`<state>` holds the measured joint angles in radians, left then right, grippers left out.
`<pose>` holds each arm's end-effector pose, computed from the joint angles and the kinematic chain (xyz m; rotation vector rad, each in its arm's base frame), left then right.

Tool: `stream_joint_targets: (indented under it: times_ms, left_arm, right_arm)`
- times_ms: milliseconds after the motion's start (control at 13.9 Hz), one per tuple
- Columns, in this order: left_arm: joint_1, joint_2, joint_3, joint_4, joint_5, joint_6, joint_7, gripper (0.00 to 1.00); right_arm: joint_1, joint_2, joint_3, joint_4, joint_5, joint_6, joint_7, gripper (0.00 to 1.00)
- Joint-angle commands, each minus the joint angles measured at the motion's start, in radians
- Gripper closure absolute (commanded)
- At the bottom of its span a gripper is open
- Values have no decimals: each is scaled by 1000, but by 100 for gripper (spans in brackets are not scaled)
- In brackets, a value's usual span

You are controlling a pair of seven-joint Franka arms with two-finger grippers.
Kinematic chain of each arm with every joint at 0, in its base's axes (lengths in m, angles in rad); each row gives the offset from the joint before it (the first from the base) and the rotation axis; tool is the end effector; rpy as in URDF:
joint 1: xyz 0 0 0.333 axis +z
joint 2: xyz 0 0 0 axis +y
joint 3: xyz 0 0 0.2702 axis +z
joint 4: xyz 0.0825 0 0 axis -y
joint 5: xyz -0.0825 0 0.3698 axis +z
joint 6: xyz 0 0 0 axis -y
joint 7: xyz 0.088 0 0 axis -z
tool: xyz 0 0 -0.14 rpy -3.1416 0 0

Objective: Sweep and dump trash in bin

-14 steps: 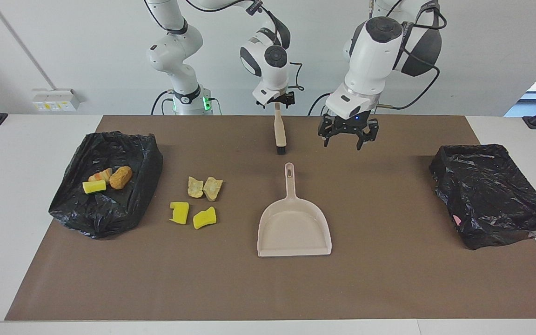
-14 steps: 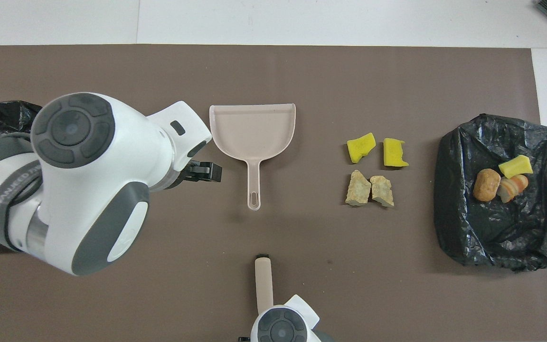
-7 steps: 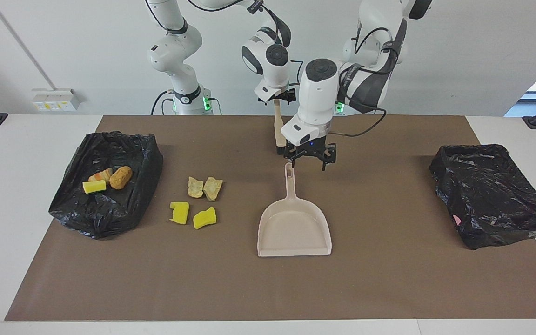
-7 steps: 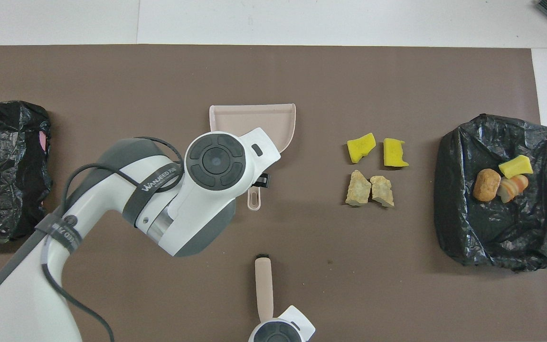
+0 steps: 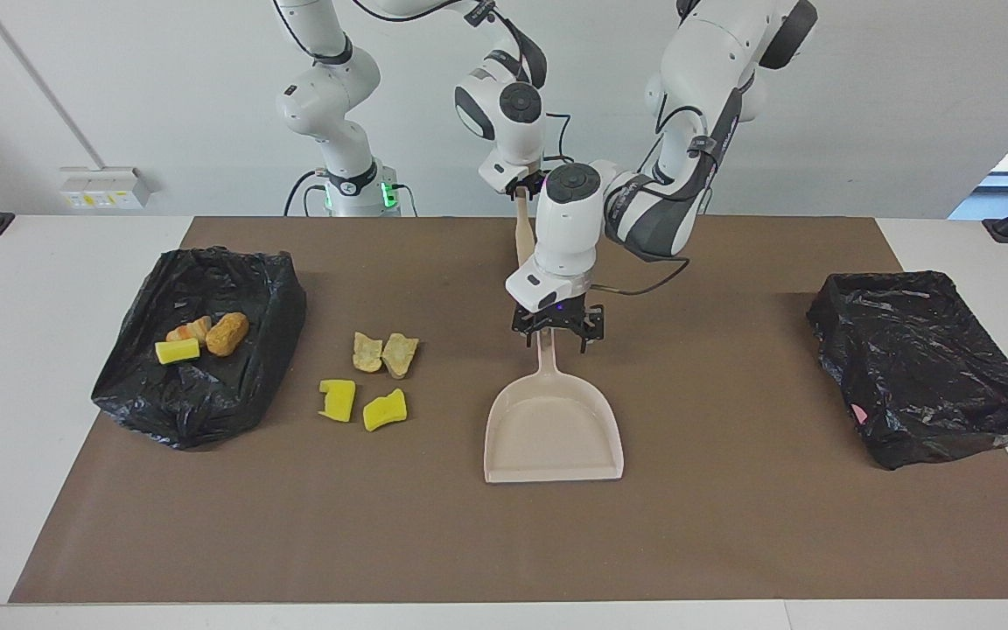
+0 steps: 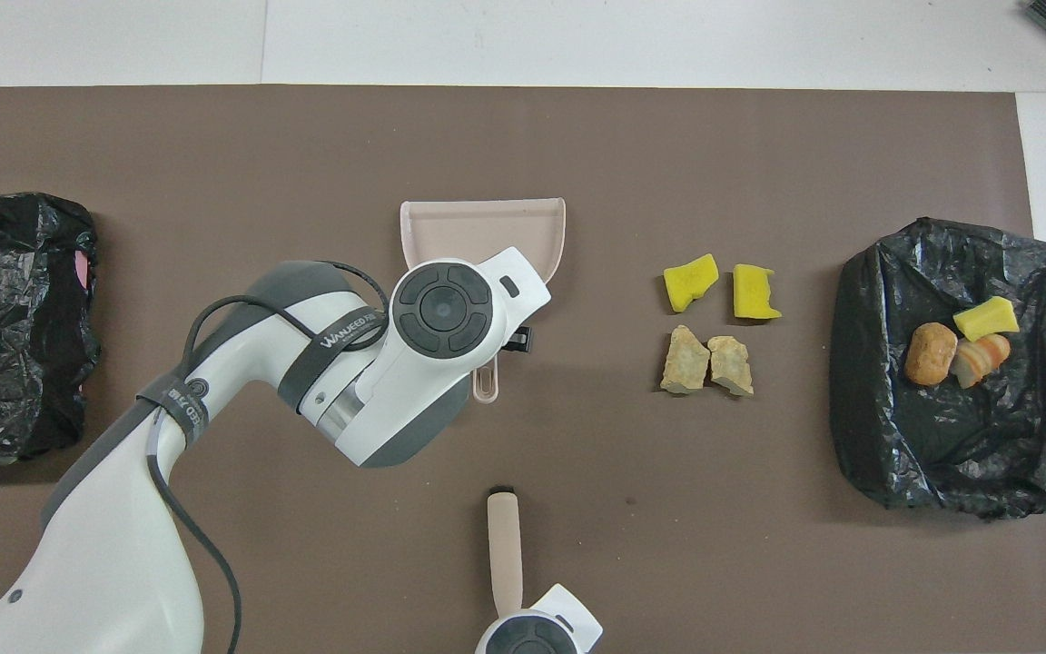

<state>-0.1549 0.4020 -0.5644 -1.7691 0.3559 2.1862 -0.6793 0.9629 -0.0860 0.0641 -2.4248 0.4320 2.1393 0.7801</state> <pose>0.4979 -0.3833 0.3049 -3.1107 0.2949 -0.1971 0.2055 0.3961 0.2615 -3.0325 0.0385 0.5873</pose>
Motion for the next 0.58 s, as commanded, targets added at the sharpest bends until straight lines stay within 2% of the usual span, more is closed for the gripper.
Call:
stream_joint_targets:
  times_ms: [0,288,504]
  left_arm:
    - [-11,35,3,14,37,41,-59,0]
    - [-9,38,0,13,35,46,-59,0]
    - [-15,66,1,13,35,69,-62,9]
  right_arm:
    - [-4,-20,-1,-20,21,25,-38,100]
    - [-12,-12,-6,12,5,-8,-38,100]
    - [-48,-50,-12,44,-33,-122,-36,100]
